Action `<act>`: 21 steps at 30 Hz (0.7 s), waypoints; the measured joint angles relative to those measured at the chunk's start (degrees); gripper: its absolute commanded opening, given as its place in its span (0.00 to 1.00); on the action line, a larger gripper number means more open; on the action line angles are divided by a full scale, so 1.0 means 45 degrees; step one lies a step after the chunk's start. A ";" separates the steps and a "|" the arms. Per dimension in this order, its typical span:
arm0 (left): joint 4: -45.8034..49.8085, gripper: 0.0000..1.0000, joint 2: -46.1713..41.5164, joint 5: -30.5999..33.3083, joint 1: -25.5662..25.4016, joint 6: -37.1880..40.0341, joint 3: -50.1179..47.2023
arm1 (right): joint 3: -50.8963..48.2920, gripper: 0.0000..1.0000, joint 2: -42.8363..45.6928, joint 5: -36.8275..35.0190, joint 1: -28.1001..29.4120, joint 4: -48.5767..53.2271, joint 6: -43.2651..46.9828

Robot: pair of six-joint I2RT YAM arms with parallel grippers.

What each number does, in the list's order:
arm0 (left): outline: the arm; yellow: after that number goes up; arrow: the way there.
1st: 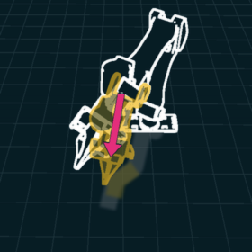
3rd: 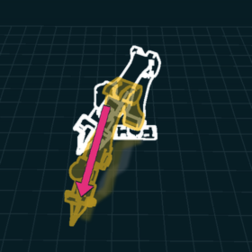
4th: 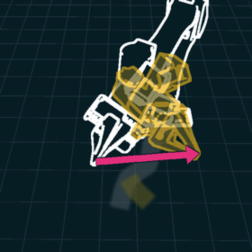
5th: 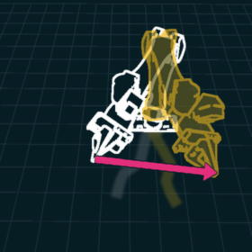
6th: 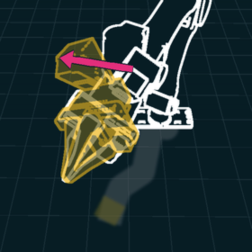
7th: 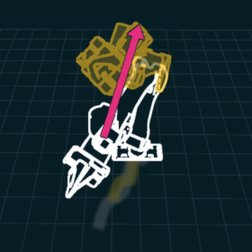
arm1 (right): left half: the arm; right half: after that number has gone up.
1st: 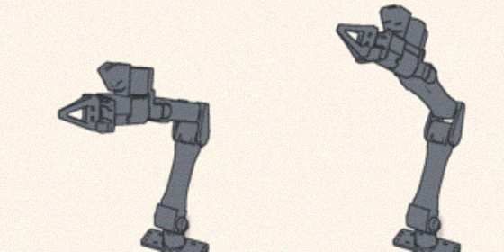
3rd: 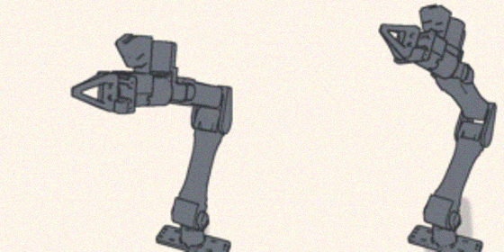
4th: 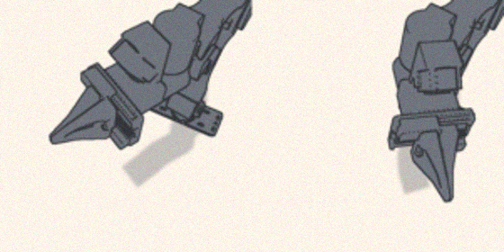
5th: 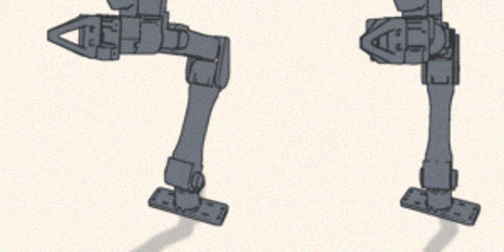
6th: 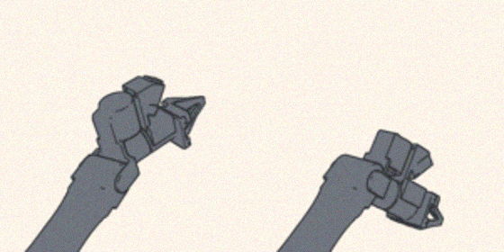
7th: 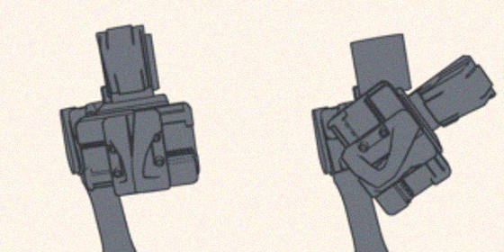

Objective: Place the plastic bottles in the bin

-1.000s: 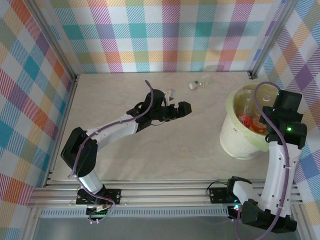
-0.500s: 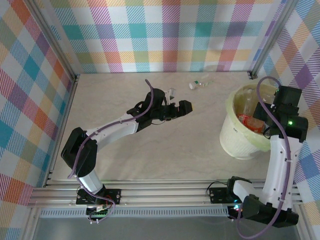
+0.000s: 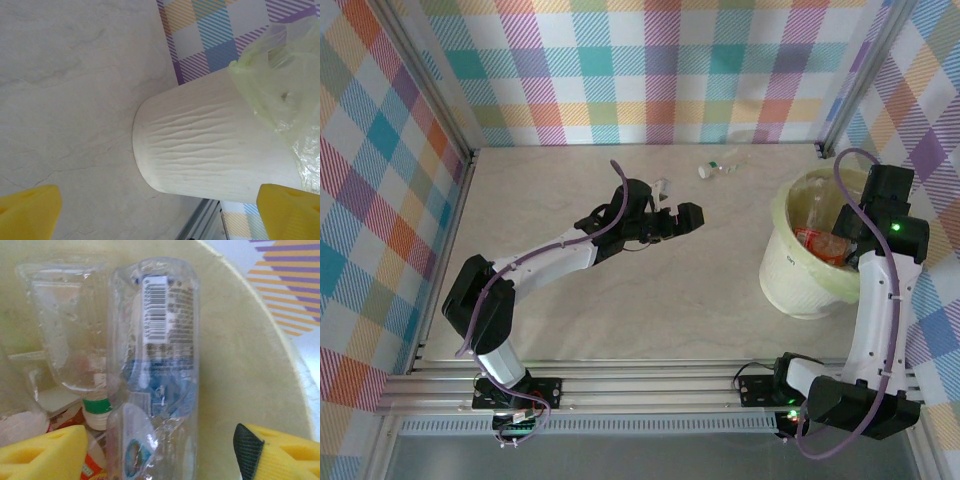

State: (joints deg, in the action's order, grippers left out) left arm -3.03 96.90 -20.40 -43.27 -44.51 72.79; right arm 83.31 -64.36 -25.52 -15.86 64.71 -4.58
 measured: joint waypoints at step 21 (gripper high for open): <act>0.0359 1.00 -0.3196 0.3954 -0.0010 0.0432 -0.2239 | 0.3002 0.89 0.0947 0.7252 0.1229 0.0393 -0.1821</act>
State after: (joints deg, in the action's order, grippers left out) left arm -1.41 82.52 -2.61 -43.31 -42.57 62.72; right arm 96.82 -60.10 7.11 -10.33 66.48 -12.78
